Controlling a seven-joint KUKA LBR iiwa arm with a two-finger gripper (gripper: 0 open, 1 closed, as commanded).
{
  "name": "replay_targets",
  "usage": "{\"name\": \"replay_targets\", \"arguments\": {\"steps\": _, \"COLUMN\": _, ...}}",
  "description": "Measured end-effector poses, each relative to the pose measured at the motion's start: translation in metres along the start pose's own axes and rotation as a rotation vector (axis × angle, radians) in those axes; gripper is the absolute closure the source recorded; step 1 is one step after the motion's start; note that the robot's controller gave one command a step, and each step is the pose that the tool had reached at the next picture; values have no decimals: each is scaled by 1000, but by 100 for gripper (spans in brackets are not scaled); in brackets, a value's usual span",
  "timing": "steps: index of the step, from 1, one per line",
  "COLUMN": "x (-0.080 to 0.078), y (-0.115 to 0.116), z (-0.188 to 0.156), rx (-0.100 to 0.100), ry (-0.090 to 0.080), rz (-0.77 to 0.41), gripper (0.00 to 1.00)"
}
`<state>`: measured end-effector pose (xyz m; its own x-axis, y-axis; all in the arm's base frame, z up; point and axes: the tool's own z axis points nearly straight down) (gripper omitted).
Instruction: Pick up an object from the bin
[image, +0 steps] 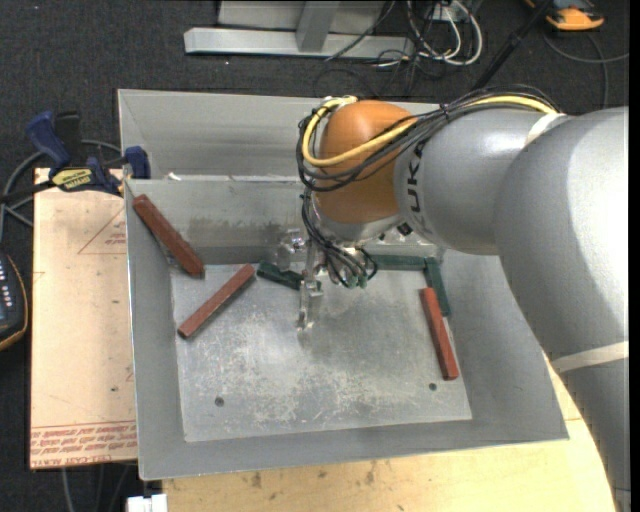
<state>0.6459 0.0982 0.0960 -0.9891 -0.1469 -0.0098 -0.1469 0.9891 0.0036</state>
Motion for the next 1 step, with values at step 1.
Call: {"name": "replay_targets", "arguments": {"steps": 1, "x": -14, "y": 15, "z": 26, "rx": 2, "ry": 7, "rz": -32, "gripper": 0}}
